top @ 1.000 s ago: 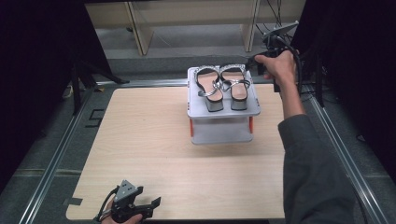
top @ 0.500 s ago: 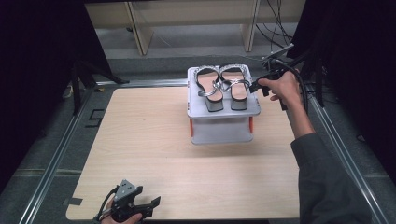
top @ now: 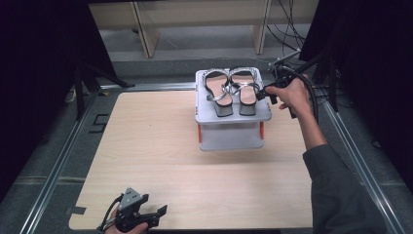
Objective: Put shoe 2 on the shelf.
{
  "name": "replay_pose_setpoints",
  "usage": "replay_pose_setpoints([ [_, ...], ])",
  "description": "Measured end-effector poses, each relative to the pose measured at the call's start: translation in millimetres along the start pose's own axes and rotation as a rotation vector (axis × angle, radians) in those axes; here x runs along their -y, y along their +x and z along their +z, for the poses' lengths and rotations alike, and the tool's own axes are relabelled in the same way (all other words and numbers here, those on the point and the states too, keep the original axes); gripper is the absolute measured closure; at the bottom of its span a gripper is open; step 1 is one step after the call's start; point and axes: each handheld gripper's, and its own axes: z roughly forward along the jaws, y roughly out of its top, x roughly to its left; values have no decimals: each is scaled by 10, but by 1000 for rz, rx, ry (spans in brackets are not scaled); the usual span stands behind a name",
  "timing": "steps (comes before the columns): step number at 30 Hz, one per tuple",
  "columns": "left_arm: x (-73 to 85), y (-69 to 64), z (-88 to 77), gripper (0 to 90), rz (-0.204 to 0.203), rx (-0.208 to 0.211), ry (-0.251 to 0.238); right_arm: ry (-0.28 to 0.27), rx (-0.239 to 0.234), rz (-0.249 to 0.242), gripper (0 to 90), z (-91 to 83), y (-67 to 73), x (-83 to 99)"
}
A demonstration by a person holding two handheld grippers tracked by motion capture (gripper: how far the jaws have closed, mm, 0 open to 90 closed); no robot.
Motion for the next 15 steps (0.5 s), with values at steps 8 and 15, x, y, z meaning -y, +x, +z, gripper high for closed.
replay_pose_setpoints([
  [8,-11,14,20,189,-2,-1,-4,-74,-95,1,257,-182,-92,245],
  [15,-9,19,38,189,-15,-10,1,-133,-166,-45,250,-316,-90,535],
])
